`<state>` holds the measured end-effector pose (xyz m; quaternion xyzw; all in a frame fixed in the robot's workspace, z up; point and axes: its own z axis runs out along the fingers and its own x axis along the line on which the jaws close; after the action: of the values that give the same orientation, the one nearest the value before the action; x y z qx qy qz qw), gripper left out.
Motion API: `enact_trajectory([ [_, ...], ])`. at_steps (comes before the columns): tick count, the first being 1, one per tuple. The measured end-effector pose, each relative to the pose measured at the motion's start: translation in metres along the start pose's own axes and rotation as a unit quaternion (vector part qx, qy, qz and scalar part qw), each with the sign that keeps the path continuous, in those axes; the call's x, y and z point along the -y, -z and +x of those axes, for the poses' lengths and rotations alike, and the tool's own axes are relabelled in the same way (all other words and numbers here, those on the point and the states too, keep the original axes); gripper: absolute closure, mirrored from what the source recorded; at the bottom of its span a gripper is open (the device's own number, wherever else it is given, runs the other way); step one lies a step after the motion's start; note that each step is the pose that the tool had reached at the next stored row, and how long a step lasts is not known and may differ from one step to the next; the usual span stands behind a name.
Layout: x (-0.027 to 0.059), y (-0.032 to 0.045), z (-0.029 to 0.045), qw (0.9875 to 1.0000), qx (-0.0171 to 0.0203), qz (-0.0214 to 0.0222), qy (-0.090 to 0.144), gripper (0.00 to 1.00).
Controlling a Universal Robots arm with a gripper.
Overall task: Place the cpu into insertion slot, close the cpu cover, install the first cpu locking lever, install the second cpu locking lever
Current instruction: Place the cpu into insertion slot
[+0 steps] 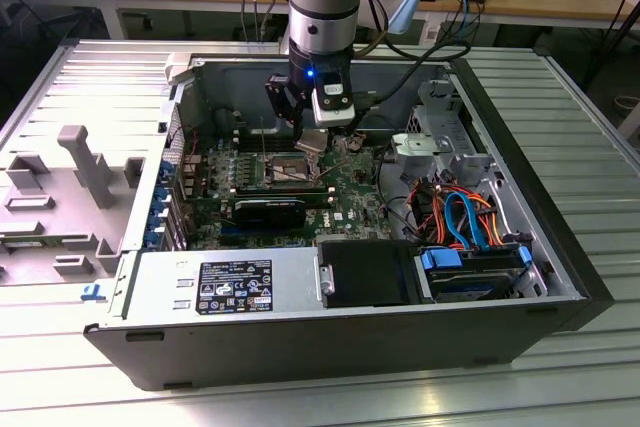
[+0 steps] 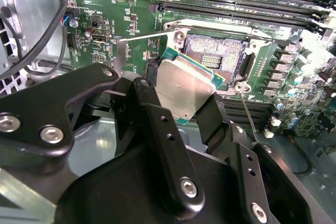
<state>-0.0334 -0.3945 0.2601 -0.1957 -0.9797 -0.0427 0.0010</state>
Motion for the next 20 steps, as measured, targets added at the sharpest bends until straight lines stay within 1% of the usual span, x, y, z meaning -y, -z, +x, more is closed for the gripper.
enact_trajectory([
  [20, 0.0000, -0.0004, 0.0000, 1.0000, 0.0005, -0.0001, -0.006, 0.46],
])
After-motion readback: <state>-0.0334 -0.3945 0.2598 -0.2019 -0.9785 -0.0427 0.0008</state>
